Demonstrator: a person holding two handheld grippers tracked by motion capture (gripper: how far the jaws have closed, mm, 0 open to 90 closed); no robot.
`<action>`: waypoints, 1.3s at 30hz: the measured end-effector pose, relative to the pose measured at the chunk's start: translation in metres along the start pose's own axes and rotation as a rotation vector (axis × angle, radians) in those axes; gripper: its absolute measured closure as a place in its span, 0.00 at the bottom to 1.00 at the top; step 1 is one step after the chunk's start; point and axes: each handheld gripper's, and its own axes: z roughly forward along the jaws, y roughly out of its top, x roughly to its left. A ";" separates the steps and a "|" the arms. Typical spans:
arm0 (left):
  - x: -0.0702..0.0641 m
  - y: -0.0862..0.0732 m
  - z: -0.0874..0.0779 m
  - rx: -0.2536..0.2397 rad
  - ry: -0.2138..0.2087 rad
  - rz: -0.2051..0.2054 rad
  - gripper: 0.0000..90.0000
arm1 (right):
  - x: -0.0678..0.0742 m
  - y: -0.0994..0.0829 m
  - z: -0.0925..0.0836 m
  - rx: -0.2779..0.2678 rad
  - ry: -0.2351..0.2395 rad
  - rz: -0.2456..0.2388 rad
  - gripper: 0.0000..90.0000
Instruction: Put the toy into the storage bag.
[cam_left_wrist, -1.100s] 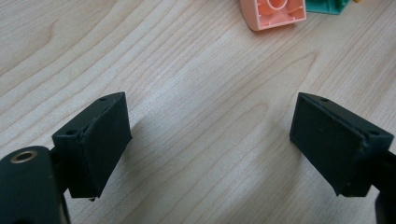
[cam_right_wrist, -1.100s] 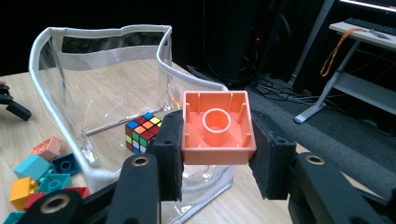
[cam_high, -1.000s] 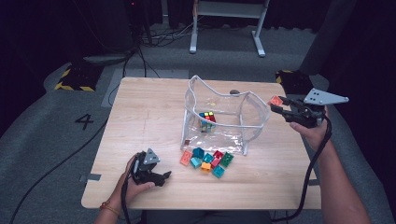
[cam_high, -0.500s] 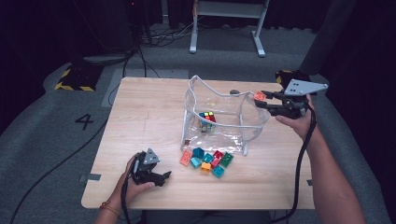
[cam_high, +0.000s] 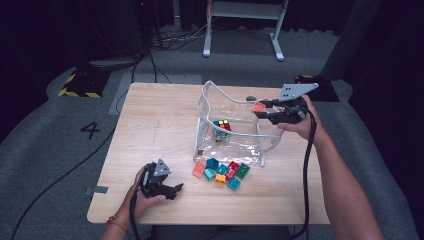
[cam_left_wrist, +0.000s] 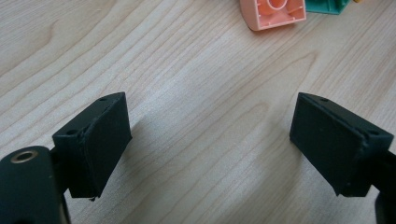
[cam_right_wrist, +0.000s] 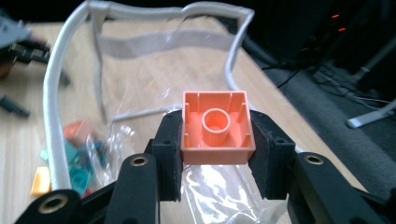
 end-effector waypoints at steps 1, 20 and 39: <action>0.000 0.000 0.000 0.000 0.000 0.000 0.14 | -0.001 0.000 0.004 0.014 0.014 -0.002 0.65; 0.000 0.000 0.000 0.000 -0.009 0.001 0.14 | -0.013 -0.010 0.051 0.407 0.032 -0.016 0.65; 0.000 0.000 0.000 -0.001 -0.009 0.002 0.14 | -0.017 -0.029 0.013 0.355 -0.067 0.038 0.55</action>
